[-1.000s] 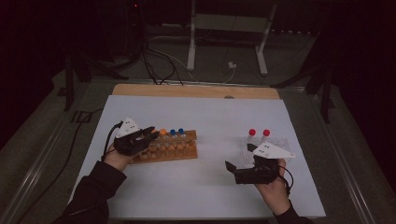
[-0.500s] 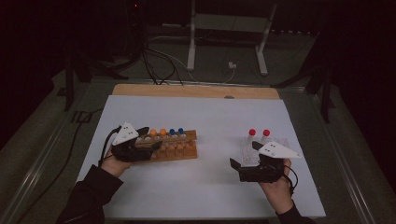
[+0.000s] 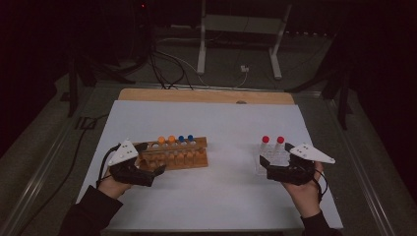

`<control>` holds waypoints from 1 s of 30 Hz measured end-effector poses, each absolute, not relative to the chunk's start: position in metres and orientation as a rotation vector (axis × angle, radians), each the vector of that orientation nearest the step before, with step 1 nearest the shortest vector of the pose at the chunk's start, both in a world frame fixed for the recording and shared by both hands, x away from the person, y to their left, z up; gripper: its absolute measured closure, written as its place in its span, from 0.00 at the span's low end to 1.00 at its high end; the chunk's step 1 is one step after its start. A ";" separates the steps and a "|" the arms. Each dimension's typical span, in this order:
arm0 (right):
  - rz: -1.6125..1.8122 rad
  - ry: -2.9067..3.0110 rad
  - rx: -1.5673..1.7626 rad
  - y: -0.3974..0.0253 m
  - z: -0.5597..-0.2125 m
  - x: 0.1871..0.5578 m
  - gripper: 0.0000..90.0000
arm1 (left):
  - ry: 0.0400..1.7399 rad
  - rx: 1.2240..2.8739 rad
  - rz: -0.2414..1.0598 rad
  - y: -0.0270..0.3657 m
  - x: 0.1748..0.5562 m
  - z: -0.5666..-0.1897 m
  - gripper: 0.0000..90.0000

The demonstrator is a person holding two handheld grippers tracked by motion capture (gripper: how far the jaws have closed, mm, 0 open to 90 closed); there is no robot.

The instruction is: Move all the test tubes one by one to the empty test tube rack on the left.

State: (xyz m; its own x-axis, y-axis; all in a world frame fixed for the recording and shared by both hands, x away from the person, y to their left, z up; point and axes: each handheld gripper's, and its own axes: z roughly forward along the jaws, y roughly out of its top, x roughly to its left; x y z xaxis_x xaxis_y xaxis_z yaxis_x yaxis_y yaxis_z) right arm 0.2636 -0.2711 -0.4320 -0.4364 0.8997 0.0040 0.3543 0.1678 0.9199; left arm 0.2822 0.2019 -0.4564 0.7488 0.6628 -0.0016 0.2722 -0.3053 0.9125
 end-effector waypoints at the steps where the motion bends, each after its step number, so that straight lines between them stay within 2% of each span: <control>1: 1.241 1.876 1.198 -0.274 -0.433 0.265 0.02 | 0.714 1.895 0.465 0.203 0.281 -0.458 0.02; 7: 1.159 1.846 1.278 -0.287 -0.442 0.275 0.02 | 0.698 1.899 0.455 0.206 0.277 -0.462 0.01; 12: 1.079 1.833 1.334 -0.291 -0.452 0.284 0.07 | 0.677 1.918 0.443 0.205 0.275 -0.463 0.01; 15: 1.048 1.839 1.352 -0.290 -0.457 0.288 0.18 | 0.667 1.931 0.449 0.203 0.274 -0.464 0.01; 17: 1.018 1.857 1.362 -0.290 -0.460 0.292 0.20 | 0.666 1.934 0.445 0.202 0.274 -0.464 0.01; 19: 0.994 1.867 1.369 -0.290 -0.462 0.296 0.29 | 0.661 1.938 0.440 0.202 0.274 -0.464 0.01; 21: 0.989 1.864 1.385 -0.292 -0.464 0.300 0.33 | 0.655 1.938 0.439 0.202 0.274 -0.464 0.01; 23: 0.981 1.868 1.405 -0.293 -0.466 0.303 0.42 | 0.654 1.939 0.441 0.202 0.274 -0.464 0.01; 30: 0.945 1.885 1.437 -0.293 -0.470 0.313 0.60 | 0.646 1.953 0.438 0.200 0.274 -0.465 0.01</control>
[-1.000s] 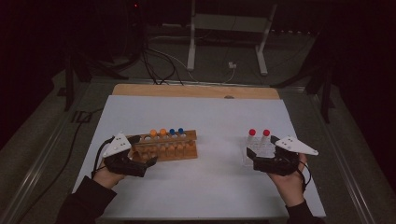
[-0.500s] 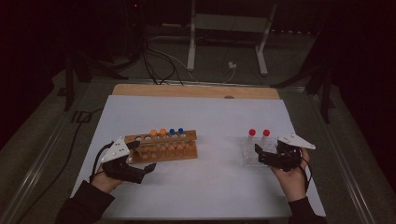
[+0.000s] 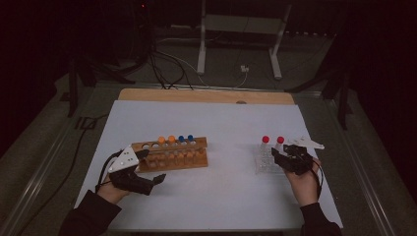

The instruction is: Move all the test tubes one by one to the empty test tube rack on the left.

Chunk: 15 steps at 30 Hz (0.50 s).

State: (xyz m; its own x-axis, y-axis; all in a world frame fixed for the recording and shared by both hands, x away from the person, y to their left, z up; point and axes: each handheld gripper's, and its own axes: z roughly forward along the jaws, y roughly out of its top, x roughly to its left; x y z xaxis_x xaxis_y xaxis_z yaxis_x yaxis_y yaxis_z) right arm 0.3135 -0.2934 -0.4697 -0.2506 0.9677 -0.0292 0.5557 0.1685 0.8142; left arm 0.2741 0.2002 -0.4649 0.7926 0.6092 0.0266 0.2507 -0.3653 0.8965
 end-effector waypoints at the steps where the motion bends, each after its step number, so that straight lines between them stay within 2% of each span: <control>1: 0.942 1.885 1.445 -0.294 -0.470 0.314 0.62 | 0.645 1.953 0.444 0.200 0.274 -0.465 0.01; 15: 0.938 1.900 1.472 -0.295 -0.471 0.323 0.83 | 0.657 1.949 0.445 0.201 0.275 -0.465 0.01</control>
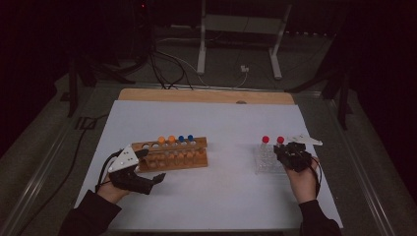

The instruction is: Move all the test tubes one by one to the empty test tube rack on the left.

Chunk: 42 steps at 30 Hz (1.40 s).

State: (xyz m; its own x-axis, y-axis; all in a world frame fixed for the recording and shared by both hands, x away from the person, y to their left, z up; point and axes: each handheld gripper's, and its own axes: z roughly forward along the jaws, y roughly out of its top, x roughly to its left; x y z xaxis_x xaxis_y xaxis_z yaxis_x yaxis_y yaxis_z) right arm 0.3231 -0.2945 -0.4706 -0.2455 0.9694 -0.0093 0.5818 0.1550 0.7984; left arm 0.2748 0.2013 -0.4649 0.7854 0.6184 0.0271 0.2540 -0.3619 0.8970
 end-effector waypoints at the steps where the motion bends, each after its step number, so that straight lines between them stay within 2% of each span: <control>1: 0.939 1.899 1.476 -0.295 -0.470 0.323 0.83 | 0.657 1.950 0.449 0.201 0.275 -0.465 0.02; 15: 0.940 1.896 1.436 -0.295 -0.465 0.322 0.84 | 0.655 1.953 0.442 0.201 0.275 -0.465 0.01; 32: 1.040 1.801 1.320 -0.297 -0.425 0.290 0.84 | 0.630 1.958 0.427 0.197 0.271 -0.460 0.01; 42: 1.102 1.853 1.243 -0.282 -0.414 0.272 0.84 | 0.610 1.951 0.411 0.186 0.264 -0.454 0.02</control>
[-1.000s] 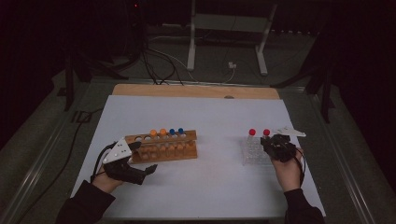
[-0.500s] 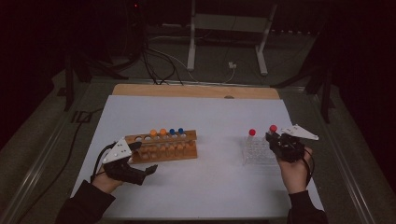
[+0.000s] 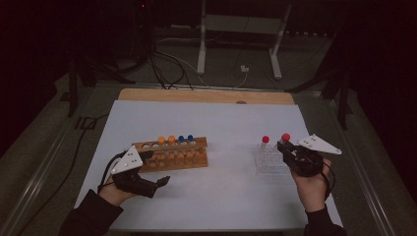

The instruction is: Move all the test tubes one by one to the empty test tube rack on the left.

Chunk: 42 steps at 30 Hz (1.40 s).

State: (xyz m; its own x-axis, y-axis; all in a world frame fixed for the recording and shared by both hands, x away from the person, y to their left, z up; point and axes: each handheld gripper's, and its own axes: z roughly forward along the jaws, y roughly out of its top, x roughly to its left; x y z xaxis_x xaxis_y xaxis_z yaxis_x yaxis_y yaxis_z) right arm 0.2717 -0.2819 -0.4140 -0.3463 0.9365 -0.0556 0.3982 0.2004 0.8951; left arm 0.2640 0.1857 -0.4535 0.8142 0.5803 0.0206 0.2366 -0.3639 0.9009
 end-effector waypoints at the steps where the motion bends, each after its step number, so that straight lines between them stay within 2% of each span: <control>1: 1.107 1.858 1.235 -0.279 -0.413 0.270 0.84 | 0.600 1.949 0.407 0.184 0.263 -0.453 0.02; 18: 1.129 2.026 1.111 -0.235 -0.424 0.259 0.84 | 0.553 1.934 0.368 0.166 0.261 -0.442 0.02; 31: 1.125 2.144 1.031 -0.203 -0.438 0.255 0.84 | 0.512 1.975 0.282 0.134 0.267 -0.438 0.02; 34: 1.125 2.168 1.012 -0.197 -0.442 0.254 0.84 | 0.504 1.978 0.304 0.126 0.268 -0.436 0.02; 42: 1.138 2.181 0.990 -0.191 -0.444 0.251 0.84 | 0.459 1.970 0.264 0.105 0.274 -0.428 0.02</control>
State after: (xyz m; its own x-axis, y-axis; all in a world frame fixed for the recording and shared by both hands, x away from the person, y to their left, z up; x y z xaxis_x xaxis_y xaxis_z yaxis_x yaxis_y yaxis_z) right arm 0.2514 -0.1908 -0.4436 -0.6199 0.7800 -0.0857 0.3757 0.3909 0.8402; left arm 0.2741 0.1045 -0.4279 0.9021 0.4312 -0.0188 0.2000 -0.3790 0.9035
